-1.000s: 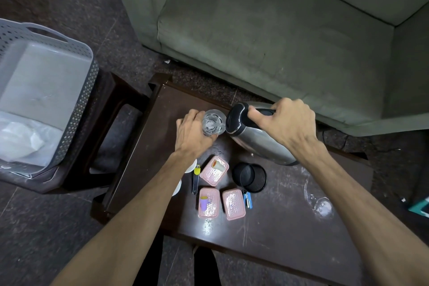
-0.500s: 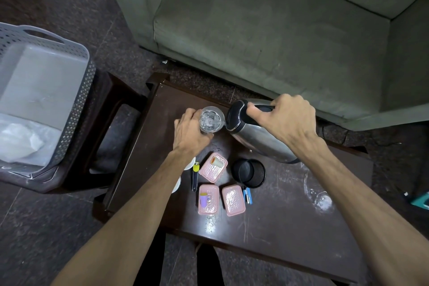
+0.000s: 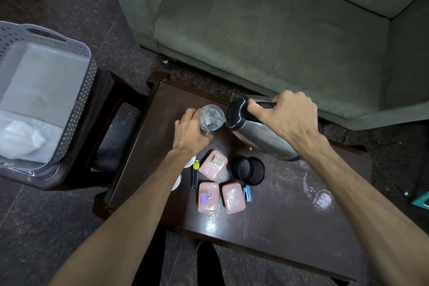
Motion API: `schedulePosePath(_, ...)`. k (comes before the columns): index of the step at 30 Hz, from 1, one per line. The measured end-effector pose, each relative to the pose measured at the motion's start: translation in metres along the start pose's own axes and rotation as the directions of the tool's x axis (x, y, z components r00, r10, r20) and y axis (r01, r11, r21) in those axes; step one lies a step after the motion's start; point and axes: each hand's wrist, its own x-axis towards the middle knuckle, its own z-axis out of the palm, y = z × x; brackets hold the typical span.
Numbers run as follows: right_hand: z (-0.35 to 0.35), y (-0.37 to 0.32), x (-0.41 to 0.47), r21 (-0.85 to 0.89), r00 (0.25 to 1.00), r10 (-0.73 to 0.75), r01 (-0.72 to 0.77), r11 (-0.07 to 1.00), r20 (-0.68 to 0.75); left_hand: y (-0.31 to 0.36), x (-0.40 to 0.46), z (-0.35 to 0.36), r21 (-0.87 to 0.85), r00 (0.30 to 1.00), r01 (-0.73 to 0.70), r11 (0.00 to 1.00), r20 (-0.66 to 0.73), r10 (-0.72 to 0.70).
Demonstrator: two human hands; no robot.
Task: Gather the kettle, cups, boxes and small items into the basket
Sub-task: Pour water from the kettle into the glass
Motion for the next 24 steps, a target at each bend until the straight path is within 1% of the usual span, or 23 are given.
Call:
schedulePosePath(14, 0.003, -0.0014, -0.0007, -0.004, 1.0, 0.005, -0.005, 1.0, -0.012, -0.0031, -0.0001, 0.0001, 0.009, 1.0, -0.005, 1.0, 0.023, 0.004)
schedulePosePath(24, 0.0049, 0.0076, -0.002, 0.044, 1.0, 0.01, -0.009, 0.999, -0.024, -0.0057, -0.0001, -0.0001, -0.001, 1.0, -0.003, 1.0, 0.02, 0.003)
